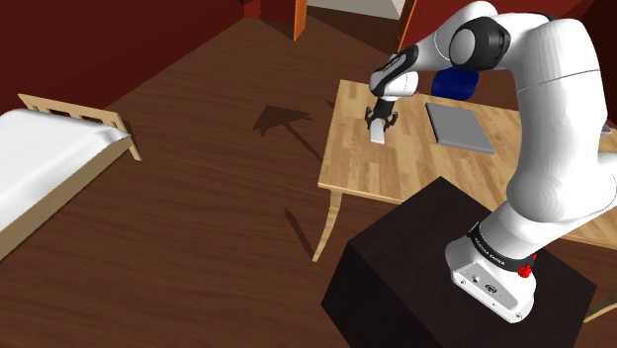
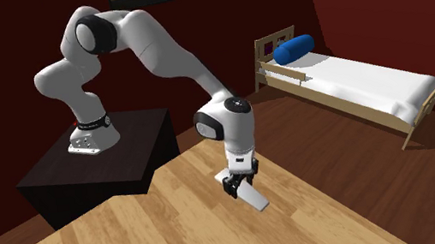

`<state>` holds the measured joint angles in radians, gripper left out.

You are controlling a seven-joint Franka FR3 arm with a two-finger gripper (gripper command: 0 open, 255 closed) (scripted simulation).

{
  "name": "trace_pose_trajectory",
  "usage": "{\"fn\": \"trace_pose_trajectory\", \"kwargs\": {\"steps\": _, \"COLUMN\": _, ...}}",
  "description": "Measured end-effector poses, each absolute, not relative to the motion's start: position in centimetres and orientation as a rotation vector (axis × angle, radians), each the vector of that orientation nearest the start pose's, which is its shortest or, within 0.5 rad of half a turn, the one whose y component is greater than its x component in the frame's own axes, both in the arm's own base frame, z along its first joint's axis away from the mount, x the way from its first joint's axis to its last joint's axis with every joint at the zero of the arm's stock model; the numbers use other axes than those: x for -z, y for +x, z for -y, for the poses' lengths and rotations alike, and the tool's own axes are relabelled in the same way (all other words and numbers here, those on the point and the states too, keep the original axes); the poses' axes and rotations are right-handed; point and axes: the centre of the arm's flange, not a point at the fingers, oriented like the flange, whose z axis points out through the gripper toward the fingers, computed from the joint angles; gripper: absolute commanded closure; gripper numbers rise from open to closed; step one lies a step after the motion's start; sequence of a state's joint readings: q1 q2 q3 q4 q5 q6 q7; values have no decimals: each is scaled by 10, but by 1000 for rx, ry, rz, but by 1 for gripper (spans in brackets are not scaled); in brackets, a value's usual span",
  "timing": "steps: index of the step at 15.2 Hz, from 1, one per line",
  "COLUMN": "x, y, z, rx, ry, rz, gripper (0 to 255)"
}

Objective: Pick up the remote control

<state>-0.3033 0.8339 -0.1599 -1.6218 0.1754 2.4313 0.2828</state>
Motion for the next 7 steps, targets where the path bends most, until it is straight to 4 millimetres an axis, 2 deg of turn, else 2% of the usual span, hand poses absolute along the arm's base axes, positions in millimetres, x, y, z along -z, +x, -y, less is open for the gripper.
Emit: {"fn": "trace_pose_trajectory", "kwargs": {"steps": 7, "x": -170, "y": 617, "z": 294, "rx": -16, "ry": -2879, "rz": -1267, "gripper": 255}}
